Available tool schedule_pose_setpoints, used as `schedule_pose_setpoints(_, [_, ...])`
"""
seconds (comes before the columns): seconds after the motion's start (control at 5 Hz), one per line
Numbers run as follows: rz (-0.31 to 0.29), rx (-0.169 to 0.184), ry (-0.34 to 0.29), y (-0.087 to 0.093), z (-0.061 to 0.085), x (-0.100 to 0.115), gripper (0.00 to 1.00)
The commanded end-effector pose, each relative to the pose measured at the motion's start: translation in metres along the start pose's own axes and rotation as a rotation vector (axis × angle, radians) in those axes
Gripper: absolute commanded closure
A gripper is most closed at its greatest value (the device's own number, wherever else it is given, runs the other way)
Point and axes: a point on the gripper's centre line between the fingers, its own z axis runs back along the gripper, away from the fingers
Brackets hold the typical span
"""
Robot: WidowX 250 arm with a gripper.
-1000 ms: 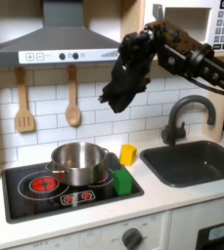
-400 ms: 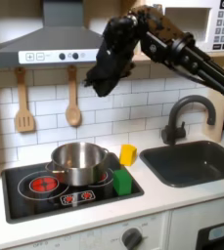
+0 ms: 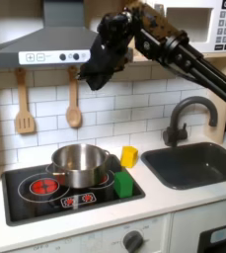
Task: Push button
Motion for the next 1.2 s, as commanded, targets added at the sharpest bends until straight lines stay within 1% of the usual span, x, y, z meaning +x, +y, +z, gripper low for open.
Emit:
schedule_pose_setpoints(0.0, [-0.007,-0.017,-0.069,-0.003,-0.003,0.017,1.00])
schedule_pose_setpoints(0.2, [-0.016,-0.020,-0.094,-0.005,-0.004,0.024,1.00])
schedule_pose_setpoints(0.4, [-0.009,-0.034,-0.135,-0.004,-0.003,0.033,1.00])
schedule_pose_setpoints(0.6, [-0.018,-0.047,-0.151,-0.008,-0.005,0.040,1.00])
schedule_pose_setpoints(0.8, [-0.021,-0.041,-0.166,-0.007,-0.005,0.045,1.00])
schedule_pose_setpoints(1.0, [-0.023,-0.051,-0.173,-0.009,-0.007,0.051,1.00])
